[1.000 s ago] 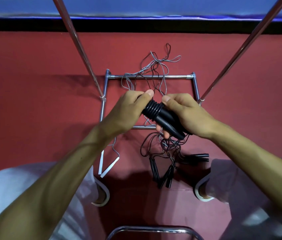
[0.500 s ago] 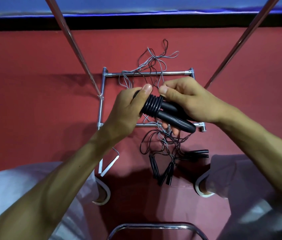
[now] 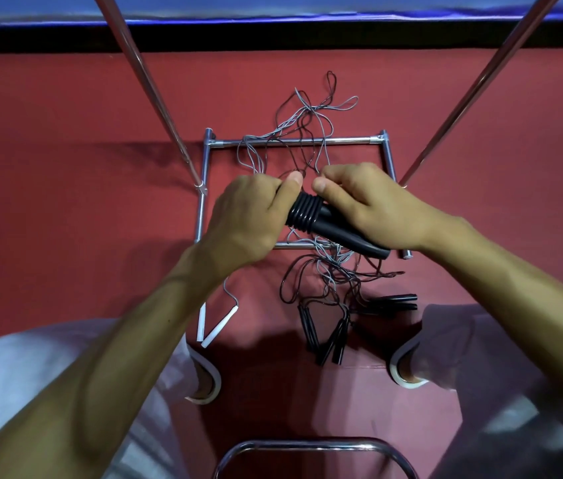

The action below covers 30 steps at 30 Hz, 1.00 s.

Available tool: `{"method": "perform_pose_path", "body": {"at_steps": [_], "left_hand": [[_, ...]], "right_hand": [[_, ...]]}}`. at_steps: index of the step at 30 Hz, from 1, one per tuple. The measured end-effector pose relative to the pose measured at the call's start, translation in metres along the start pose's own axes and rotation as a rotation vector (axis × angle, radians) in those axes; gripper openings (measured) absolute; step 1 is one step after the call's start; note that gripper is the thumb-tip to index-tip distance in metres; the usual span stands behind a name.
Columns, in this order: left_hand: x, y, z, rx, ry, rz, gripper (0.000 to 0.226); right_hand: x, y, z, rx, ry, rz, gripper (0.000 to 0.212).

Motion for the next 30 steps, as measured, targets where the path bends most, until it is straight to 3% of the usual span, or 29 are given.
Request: {"method": "perform_pose_path", "body": {"at_steps": [4,7,13,18,22,24,27,30], "left_hand": [[-0.003,-0.001,0.002,0.167,0.14,0.043,0.067],[-0.003,-0.005,0.002,0.377,0.206,0.082,0.06],[-0.005,0.001,-0.005,0.477,0.202,0.064,0.047],[-0.002,-0.004,-0.007,0.835,0.357,0.125,0.048],[-0.002,-0.011,0.0,0.989,0.444,0.167,0.04],[0.001,-0.017,0.003,1.034,0.509,0.214,0.039],[0.006,-0.025,0.008,1.154,0.63,0.349,0.042],[0.012,-0.03,0.017,1.322,0.823,0.512,0.055]], "right_hand": [[-0.002,0.002,0.007,0.071,0.09,-0.053,0.039],[-0.001,0.002,0.004,0.033,0.052,-0.075,0.04],[-0.001,-0.008,0.0,-0.851,-0.28,0.195,0.04],[-0.006,-0.015,-0.016,-0.921,-0.429,0.19,0.041],[-0.006,-0.032,-0.025,-1.183,-0.49,0.303,0.035],[-0.002,-0.041,-0.028,-1.3,-0.528,0.382,0.051],[0.001,-0.051,-0.026,-1.327,-0.608,0.394,0.055],[-0.002,-0.047,-0.03,-1.153,-0.668,0.198,0.047]]}}
Point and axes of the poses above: each hand's wrist, its own x-axis away from the middle knuckle, its own y-axis out of the back of the hand, z = x × y, the point moved 5 cm from there along -x, towards the middle knuckle, and after that the axes turned 5 degrees about -x, right-handed, at the moved point
